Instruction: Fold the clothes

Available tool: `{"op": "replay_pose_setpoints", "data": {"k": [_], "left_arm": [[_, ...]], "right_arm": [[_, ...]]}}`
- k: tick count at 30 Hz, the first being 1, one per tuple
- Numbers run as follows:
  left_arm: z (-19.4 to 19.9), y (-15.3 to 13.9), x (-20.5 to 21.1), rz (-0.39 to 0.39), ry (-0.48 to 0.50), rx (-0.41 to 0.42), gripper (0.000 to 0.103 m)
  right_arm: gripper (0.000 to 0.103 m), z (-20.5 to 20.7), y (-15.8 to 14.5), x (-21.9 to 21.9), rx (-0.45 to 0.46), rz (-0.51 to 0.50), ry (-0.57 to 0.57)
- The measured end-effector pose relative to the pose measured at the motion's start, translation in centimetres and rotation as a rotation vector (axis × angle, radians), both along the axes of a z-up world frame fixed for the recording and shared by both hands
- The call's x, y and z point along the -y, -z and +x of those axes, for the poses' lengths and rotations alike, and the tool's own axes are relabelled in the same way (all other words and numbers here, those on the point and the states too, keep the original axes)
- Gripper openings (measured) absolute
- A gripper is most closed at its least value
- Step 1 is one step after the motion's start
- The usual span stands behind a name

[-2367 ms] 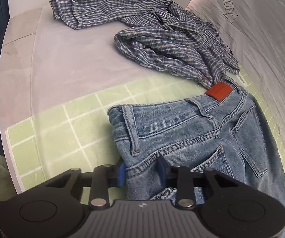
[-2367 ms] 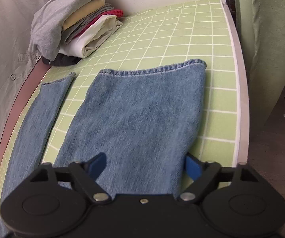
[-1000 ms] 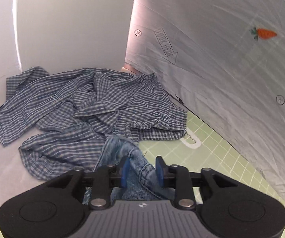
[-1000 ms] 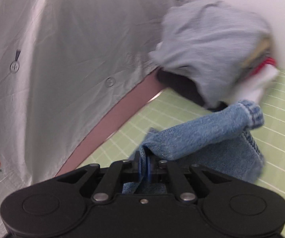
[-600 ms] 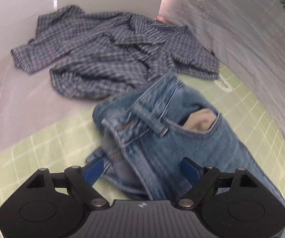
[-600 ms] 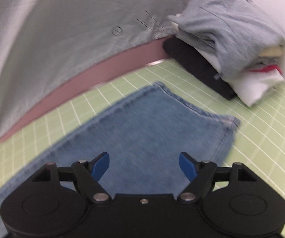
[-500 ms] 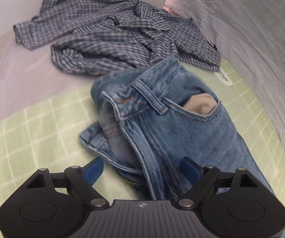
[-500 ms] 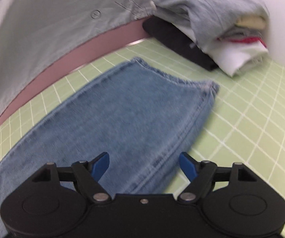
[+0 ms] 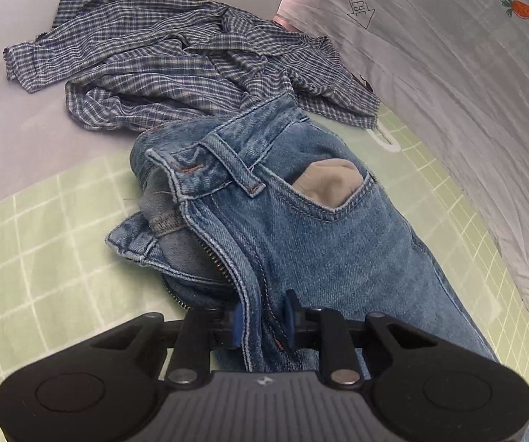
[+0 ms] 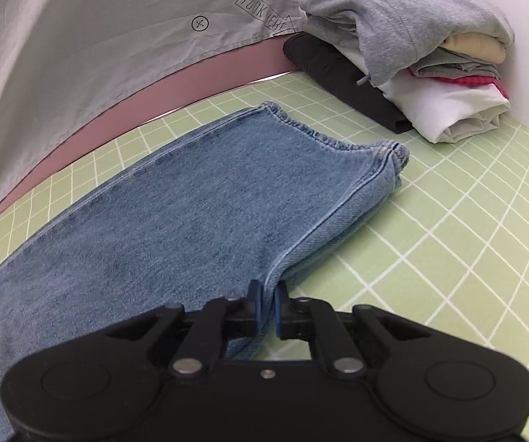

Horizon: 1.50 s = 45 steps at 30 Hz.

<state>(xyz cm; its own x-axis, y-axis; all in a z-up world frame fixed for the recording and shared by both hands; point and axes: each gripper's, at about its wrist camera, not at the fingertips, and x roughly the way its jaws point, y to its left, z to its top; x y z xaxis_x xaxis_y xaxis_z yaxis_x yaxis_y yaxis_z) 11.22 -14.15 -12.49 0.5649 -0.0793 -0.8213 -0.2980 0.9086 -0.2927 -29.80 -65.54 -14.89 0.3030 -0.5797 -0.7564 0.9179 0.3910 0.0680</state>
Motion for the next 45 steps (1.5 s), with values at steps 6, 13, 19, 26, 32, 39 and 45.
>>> {"op": "replay_pose_setpoints", "data": {"k": [6, 13, 19, 26, 32, 39, 45], "left_arm": [[-1.7, -0.2, -1.0, 0.007, 0.052, 0.020, 0.021], [-4.0, -2.4, -1.1, 0.017, 0.126, 0.022, 0.025], [-8.0, -2.6, 0.1, -0.132, 0.186, -0.012, 0.031], [-11.3, 0.2, 5.2, -0.181, 0.197, -0.117, 0.049], [-11.6, 0.8, 7.1, -0.163, 0.154, -0.142, 0.050], [-11.1, 0.3, 7.4, -0.121, 0.172, -0.148, 0.024], [-11.7, -2.3, 6.0, -0.156, 0.197, -0.107, 0.005]], "right_arm": [[0.006, -2.6, -0.2, -2.2, -0.013, 0.011, 0.042], [0.031, -5.7, -0.9, -3.6, -0.038, 0.027, 0.009], [0.060, -7.7, -2.2, -1.7, 0.016, 0.012, 0.057], [0.062, -8.4, -1.9, 3.4, 0.012, -0.009, 0.102], [0.042, -8.4, -1.0, 7.5, 0.049, 0.011, 0.171], [0.010, -7.9, -3.0, 8.6, 0.068, -0.077, 0.109], [0.008, -8.1, -7.8, 7.7, 0.181, -0.195, 0.125]]}}
